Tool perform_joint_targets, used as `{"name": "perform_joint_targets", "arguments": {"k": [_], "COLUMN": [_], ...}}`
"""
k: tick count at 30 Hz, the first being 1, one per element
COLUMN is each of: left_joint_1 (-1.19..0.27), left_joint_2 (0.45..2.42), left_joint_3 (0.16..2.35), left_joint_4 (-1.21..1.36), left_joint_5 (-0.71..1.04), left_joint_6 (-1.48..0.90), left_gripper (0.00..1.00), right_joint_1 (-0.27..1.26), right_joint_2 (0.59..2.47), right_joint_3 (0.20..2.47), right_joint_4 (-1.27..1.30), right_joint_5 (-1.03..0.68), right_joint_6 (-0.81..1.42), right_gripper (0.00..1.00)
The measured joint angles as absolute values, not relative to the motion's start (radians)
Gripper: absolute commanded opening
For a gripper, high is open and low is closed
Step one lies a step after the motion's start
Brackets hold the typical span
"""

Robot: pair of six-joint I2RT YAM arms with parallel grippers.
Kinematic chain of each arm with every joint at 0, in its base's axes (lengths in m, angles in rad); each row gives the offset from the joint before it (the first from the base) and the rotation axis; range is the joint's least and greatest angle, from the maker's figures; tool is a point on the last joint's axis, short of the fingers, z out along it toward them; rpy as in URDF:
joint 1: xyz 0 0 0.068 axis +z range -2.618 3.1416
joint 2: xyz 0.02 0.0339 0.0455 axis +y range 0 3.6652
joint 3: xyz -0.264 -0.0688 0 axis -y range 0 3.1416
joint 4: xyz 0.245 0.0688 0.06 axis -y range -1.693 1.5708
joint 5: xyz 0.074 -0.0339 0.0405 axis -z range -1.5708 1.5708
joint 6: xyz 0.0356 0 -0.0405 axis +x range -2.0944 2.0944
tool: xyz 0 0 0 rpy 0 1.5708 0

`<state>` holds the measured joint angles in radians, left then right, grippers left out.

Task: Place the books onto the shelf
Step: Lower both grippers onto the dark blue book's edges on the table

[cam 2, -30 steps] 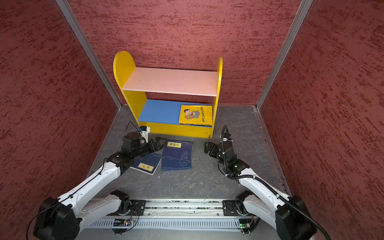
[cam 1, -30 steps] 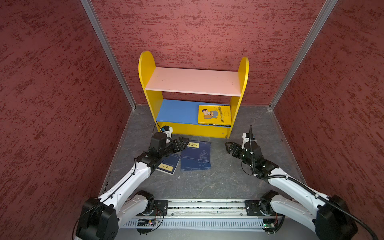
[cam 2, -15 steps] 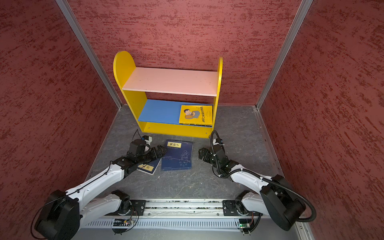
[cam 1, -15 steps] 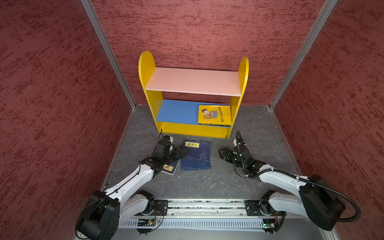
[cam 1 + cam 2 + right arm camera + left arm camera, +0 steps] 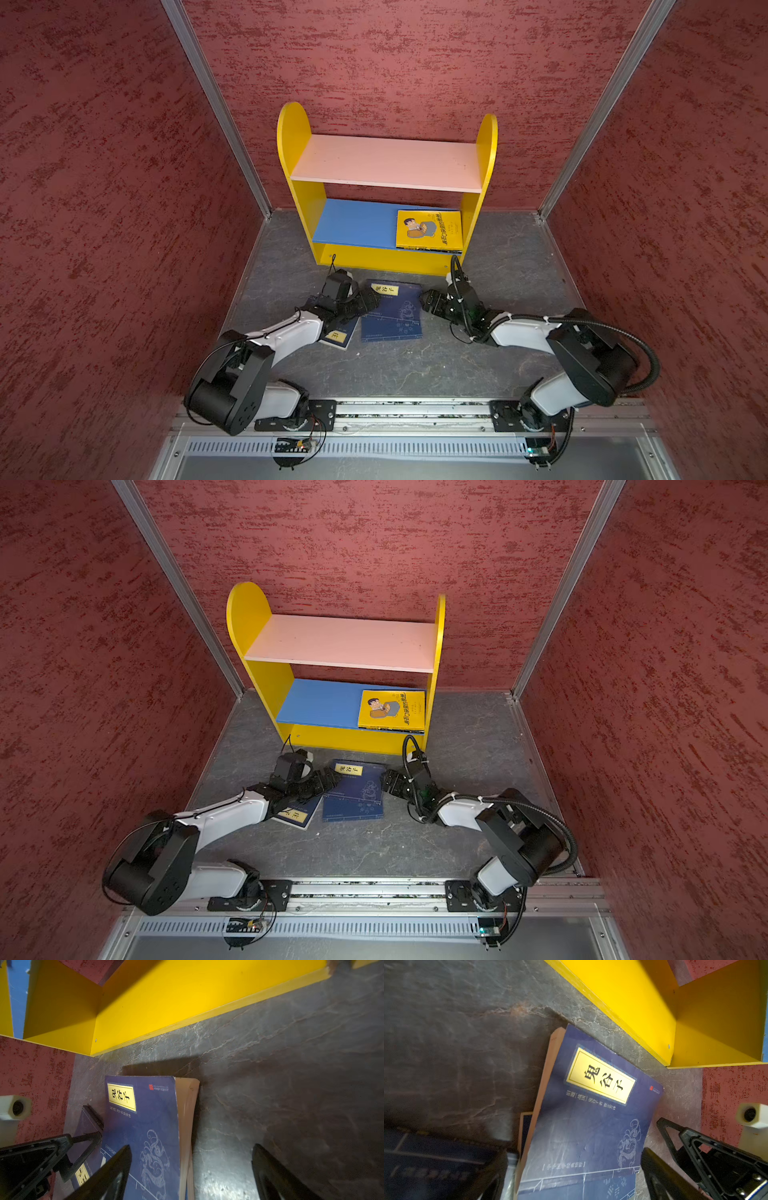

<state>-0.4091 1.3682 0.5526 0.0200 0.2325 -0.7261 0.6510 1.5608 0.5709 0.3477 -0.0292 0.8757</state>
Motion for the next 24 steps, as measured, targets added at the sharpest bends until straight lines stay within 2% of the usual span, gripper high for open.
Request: {"name": "perform_joint_targets", "arguments": {"k": [13,24], "left_joint_1": [-0.440,-0.461], "left_joint_2": [1.480,1.520], "left_joint_3": [0.601,0.618], "left_joint_4": [0.101,0.144], "left_joint_5": [0.255,0.222], "left_joint_6": [-0.725,-0.726], "left_gripper": [0.94,0.94], "right_joint_1": [0.651,0.627], "right_joint_2": [1.744,1.766], "right_joint_3": [0.633,0.618], "right_joint_4": [0.539,0.615], "right_joint_5": [-0.182,-0.200], "right_joint_6": [0.916,0.975], "right_gripper": [0.81,0.77]}}
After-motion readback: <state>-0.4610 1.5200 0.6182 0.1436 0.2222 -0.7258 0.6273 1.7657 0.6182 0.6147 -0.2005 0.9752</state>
